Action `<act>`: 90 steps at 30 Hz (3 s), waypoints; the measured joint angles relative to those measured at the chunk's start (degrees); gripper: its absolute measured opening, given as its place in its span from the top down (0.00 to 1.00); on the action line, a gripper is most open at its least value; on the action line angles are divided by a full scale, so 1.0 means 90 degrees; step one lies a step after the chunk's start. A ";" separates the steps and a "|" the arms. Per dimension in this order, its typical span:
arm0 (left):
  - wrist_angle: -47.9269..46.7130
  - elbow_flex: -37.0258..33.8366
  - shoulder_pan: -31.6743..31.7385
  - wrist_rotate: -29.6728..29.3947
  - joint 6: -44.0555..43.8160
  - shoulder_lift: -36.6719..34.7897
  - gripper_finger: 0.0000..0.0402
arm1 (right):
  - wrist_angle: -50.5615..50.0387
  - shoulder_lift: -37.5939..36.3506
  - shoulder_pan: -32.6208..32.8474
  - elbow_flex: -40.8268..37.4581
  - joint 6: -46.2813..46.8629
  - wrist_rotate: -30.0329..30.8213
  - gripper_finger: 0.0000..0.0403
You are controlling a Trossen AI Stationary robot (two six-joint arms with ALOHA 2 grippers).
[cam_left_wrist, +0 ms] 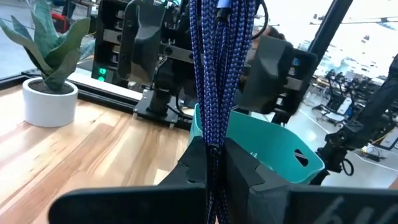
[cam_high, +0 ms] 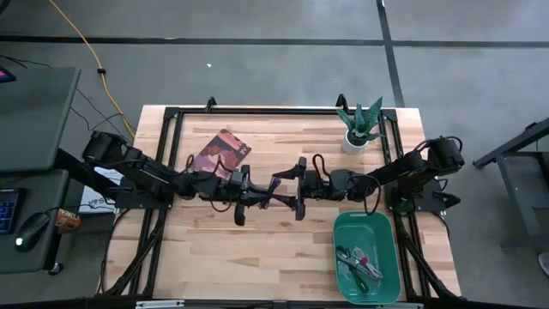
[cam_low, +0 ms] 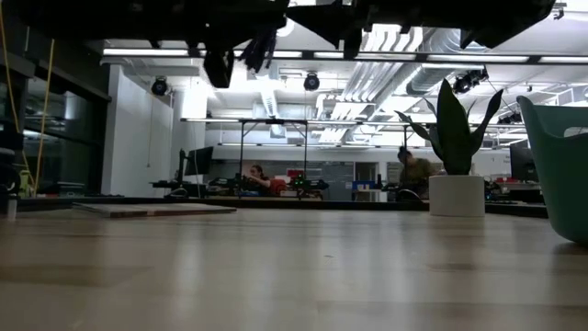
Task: Pick and place USB-C Cables
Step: Put the black purple USB cable into the bin
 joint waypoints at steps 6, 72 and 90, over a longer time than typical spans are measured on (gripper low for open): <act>-0.0004 0.0405 0.0078 0.0079 -0.0005 0.0588 1.00 | -0.0260 -0.0007 -0.0068 0.0226 0.0061 0.0010 0.27; -0.3009 -0.1221 0.0080 -0.0823 0.1173 -0.4554 0.52 | -1.0121 -0.3838 0.2932 0.1590 0.3949 0.1442 0.99; -0.3005 -0.1221 0.0080 -0.0857 0.1210 -0.4554 0.51 | -1.3620 -0.1086 0.4239 0.3418 0.7926 0.0485 0.99</act>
